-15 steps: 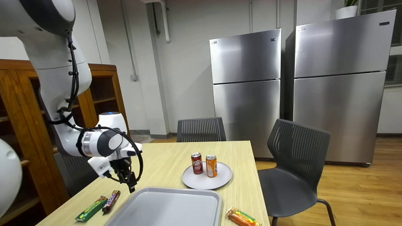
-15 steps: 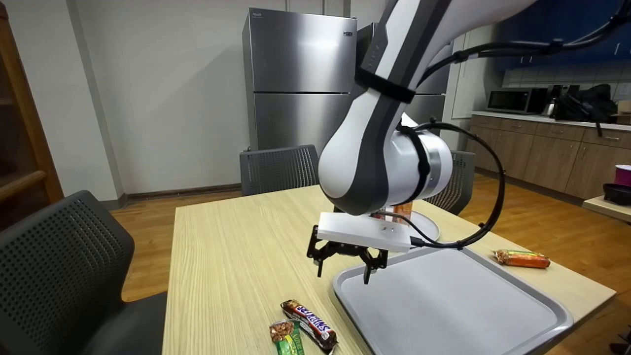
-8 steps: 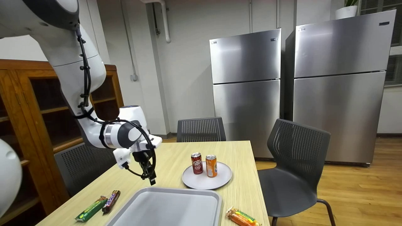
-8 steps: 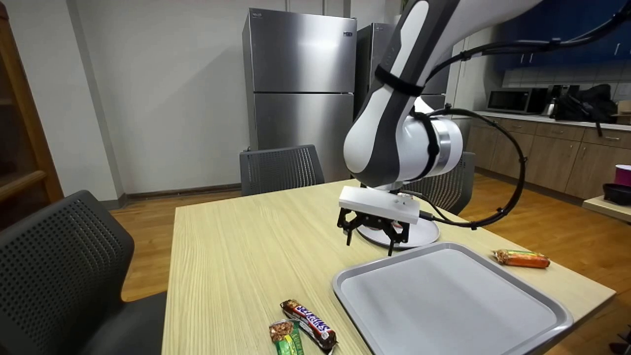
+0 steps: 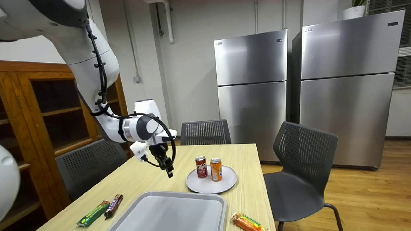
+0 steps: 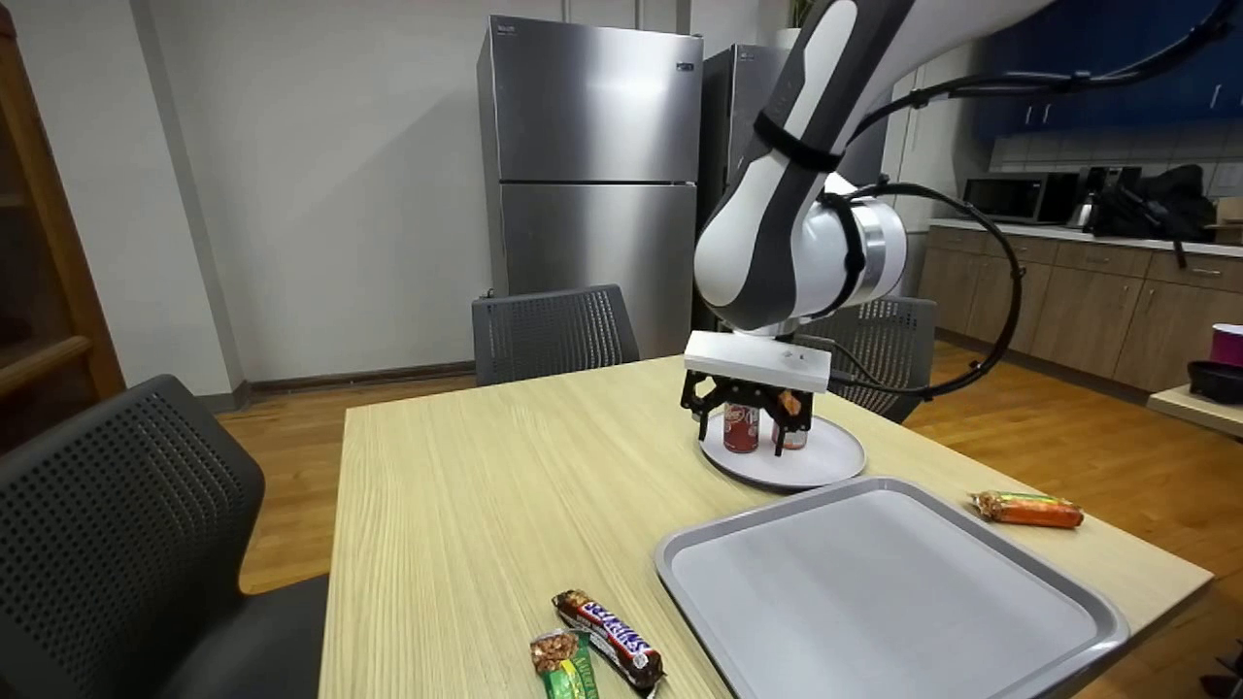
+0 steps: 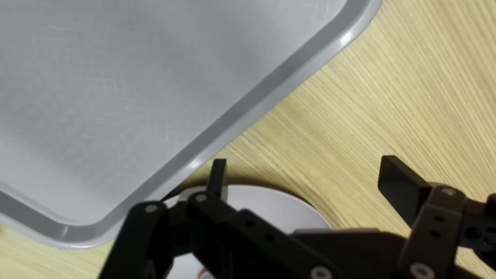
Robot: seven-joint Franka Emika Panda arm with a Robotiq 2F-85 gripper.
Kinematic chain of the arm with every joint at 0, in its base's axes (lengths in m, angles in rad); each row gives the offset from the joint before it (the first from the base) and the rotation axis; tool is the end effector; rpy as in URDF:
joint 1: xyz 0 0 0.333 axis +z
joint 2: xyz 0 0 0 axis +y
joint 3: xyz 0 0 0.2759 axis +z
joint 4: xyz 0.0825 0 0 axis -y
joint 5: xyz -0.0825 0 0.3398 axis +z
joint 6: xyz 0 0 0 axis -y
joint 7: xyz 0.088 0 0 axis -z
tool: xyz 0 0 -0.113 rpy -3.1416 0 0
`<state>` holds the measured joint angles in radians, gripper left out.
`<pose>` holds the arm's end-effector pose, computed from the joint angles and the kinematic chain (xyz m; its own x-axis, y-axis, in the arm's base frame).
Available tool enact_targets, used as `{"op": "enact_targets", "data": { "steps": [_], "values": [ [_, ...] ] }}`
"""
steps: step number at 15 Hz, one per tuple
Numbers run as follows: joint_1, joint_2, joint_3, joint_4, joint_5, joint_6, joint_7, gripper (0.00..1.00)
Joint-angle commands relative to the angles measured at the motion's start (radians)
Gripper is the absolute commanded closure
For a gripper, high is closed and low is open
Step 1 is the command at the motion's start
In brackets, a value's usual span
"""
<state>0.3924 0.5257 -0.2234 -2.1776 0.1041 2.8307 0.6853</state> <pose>0.5263 0.0813 0.1640 0.8268 -0.5409 0.1544 -0.5416 -0.8396 -0.0413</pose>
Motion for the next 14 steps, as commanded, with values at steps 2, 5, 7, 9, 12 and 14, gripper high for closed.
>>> {"op": "enact_targets", "data": {
  "steps": [2,5,7,9,12,14],
  "values": [
    [-0.05,0.062,0.002,0.104,-0.082,-0.031,-0.029,0.0],
    [-0.086,0.117,0.007,0.17,-0.1,-0.017,-0.057,0.0],
    [-0.107,0.153,0.011,0.213,-0.097,-0.009,-0.088,0.0],
    [-0.123,0.188,0.011,0.255,-0.093,0.001,-0.121,0.0],
    [-0.147,0.236,0.021,0.319,-0.082,0.008,-0.174,0.0],
    [-0.153,0.267,0.022,0.361,-0.078,0.006,-0.199,0.0]
  ]
}}
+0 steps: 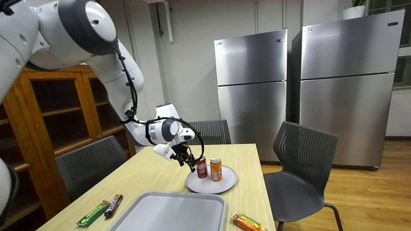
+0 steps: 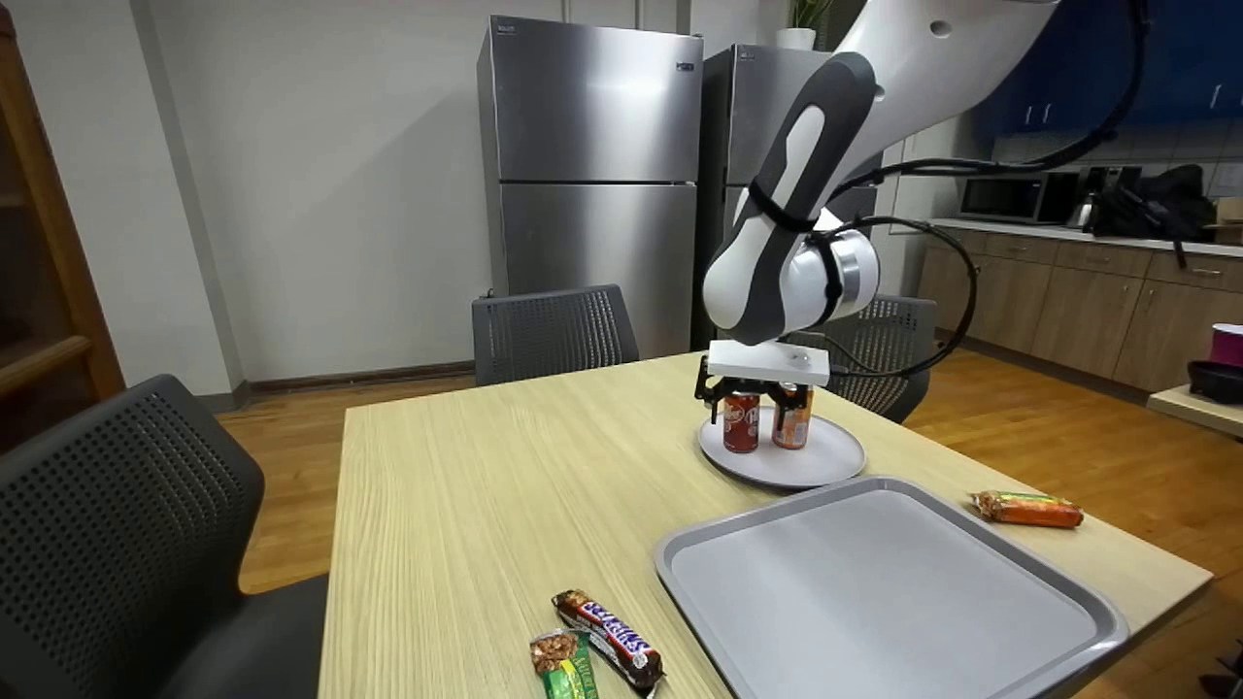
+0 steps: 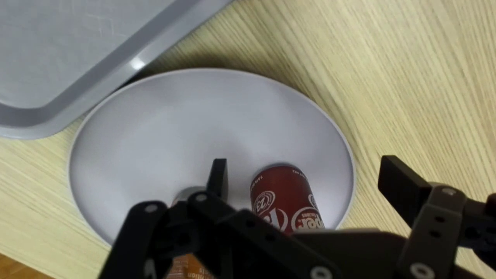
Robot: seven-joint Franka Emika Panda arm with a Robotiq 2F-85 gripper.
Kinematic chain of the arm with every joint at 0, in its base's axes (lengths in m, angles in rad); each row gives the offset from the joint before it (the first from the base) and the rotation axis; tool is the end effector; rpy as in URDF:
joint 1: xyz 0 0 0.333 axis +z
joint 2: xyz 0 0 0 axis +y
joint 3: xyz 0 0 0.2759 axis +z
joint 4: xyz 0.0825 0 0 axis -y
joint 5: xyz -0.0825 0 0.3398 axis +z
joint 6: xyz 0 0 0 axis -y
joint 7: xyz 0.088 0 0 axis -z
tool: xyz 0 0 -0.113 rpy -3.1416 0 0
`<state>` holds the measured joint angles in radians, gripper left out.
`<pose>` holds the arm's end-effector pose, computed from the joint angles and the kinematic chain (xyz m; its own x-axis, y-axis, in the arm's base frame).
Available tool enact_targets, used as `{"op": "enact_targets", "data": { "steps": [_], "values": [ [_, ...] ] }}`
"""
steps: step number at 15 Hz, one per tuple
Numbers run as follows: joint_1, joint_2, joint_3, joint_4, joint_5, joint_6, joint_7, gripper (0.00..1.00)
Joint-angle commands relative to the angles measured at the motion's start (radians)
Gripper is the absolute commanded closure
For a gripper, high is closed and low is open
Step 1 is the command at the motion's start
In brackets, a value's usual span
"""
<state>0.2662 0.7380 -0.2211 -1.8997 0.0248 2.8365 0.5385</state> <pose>0.5940 0.0303 0.1401 0.8747 -0.4152 0.2502 -0.4307 -0.9025 0.0083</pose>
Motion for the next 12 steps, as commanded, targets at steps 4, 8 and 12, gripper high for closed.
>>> {"op": "enact_targets", "data": {
  "steps": [4,8,12],
  "values": [
    [-0.041,0.102,0.03,0.156,0.01,-0.011,-0.082,0.0],
    [-0.071,0.134,0.055,0.214,0.021,-0.026,-0.113,0.0],
    [-0.088,0.157,0.06,0.254,0.022,-0.034,-0.125,0.0]
  ]
}}
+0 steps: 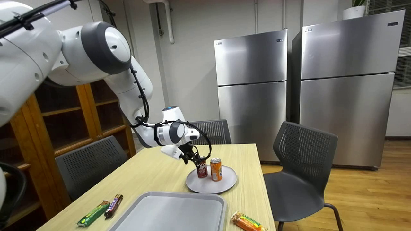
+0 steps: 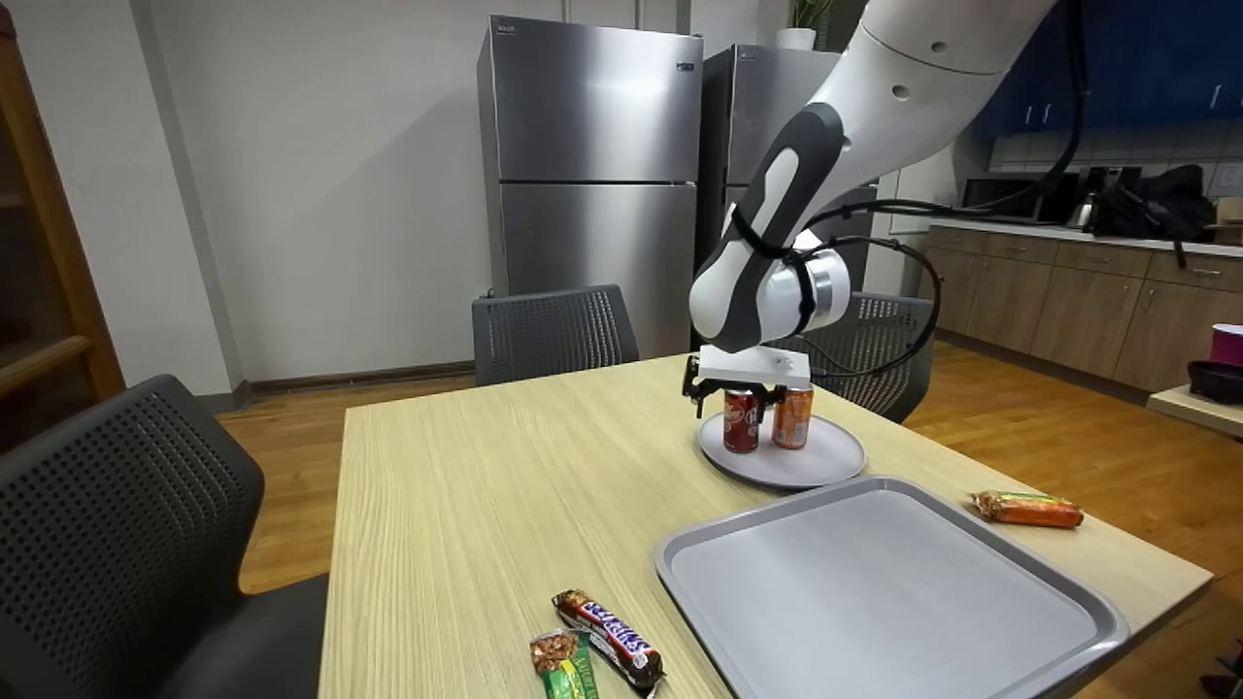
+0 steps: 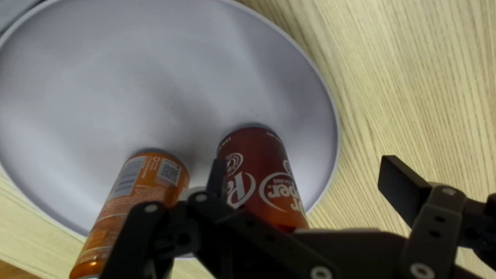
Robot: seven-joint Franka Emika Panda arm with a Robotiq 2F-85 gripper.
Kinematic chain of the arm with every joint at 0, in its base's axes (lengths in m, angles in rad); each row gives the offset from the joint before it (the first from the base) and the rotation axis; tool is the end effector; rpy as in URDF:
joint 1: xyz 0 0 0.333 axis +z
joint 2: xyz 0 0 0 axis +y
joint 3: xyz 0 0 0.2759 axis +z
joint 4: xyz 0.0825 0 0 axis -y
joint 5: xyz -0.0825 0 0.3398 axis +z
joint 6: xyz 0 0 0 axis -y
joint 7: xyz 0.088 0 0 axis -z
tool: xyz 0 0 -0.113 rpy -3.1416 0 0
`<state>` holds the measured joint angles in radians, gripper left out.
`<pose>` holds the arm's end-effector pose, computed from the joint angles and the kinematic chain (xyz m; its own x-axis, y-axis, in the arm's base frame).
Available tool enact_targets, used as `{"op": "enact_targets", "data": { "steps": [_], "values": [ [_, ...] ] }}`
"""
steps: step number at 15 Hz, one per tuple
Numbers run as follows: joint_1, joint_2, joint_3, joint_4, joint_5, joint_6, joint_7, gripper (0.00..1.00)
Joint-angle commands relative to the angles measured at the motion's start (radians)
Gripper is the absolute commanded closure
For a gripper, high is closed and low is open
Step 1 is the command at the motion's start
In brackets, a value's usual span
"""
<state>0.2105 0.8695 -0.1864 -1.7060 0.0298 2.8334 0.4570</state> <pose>0.6319 0.0255 0.1264 0.8893 -0.3514 0.2927 -0.3663 -0.9305 -0.0041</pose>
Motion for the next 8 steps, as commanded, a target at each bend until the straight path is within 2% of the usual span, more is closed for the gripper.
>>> {"op": "enact_targets", "data": {
  "steps": [1,8],
  "values": [
    [-0.034,0.03,0.023,0.068,0.017,-0.034,-0.043,0.0],
    [-0.061,0.038,0.023,0.104,0.022,-0.045,-0.049,0.0]
  ]
}}
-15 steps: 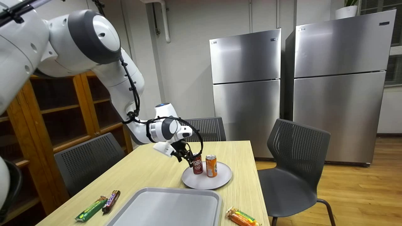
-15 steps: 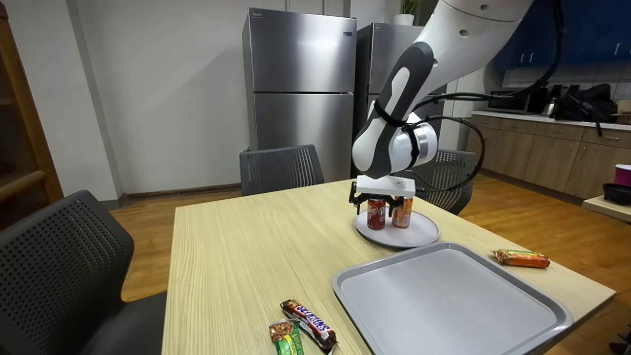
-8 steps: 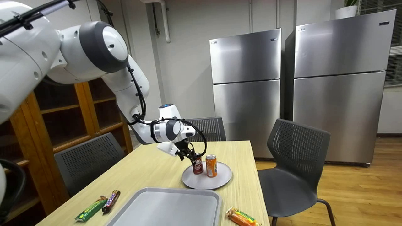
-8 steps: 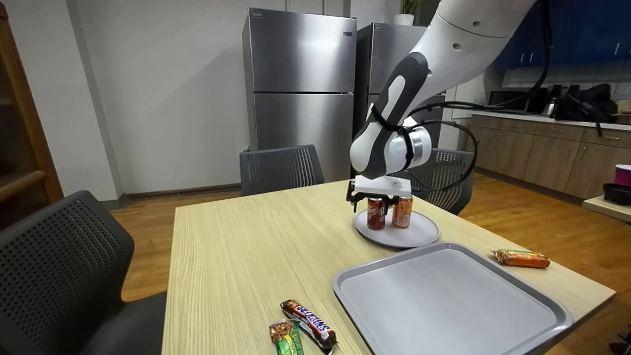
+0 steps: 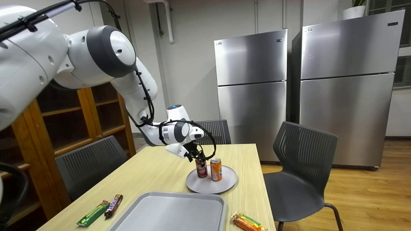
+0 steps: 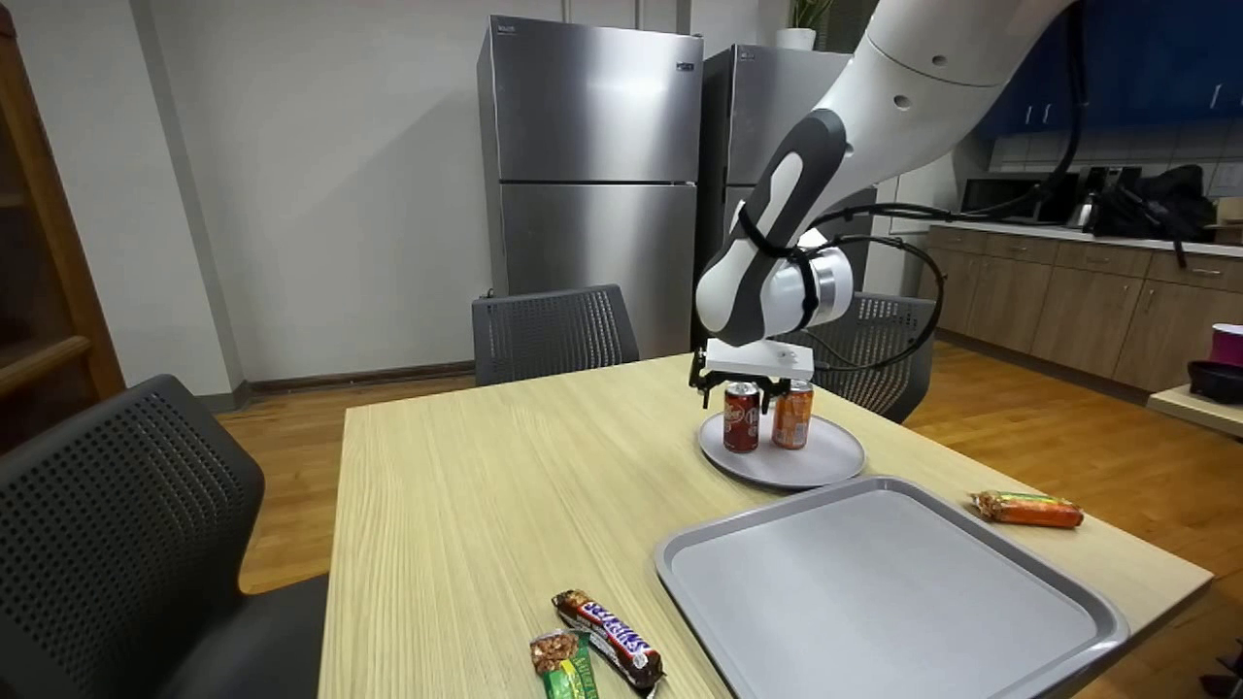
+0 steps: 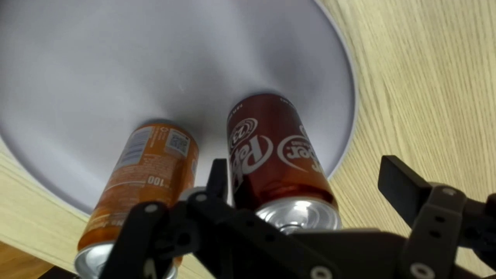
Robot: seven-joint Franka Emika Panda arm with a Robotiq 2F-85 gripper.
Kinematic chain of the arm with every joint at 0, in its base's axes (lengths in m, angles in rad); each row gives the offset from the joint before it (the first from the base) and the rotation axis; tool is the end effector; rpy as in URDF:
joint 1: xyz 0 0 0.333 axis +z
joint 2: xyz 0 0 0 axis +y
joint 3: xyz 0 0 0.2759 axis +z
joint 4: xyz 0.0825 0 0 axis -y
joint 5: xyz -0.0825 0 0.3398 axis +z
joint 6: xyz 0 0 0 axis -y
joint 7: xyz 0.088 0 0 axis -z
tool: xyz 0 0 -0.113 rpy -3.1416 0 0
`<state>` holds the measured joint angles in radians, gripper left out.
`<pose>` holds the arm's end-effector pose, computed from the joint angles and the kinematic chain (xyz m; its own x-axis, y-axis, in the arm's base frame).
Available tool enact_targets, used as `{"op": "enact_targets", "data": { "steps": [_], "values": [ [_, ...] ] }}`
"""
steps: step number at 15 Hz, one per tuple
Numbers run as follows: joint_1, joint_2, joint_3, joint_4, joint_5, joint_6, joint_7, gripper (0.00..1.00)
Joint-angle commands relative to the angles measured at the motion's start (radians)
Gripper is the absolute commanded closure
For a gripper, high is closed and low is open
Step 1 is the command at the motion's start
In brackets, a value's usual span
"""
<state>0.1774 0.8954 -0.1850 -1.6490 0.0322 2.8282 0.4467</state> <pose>0.6447 0.0083 0.1304 0.8757 -0.3659 0.3150 -0.3818 -0.9242 -0.0119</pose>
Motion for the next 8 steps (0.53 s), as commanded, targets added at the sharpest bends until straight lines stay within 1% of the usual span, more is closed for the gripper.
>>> {"op": "enact_targets", "data": {
  "steps": [1,5,6,7,8],
  "values": [
    [-0.031,0.012,0.022,0.049,0.02,-0.04,-0.039,0.0],
    [-0.03,0.014,0.02,0.049,0.017,-0.036,-0.038,0.0],
    [-0.031,0.014,0.022,0.048,0.017,-0.031,-0.039,0.25],
    [-0.03,0.014,0.021,0.046,0.017,-0.028,-0.039,0.26],
    [-0.029,0.014,0.02,0.045,0.016,-0.028,-0.039,0.32]
  ]
}}
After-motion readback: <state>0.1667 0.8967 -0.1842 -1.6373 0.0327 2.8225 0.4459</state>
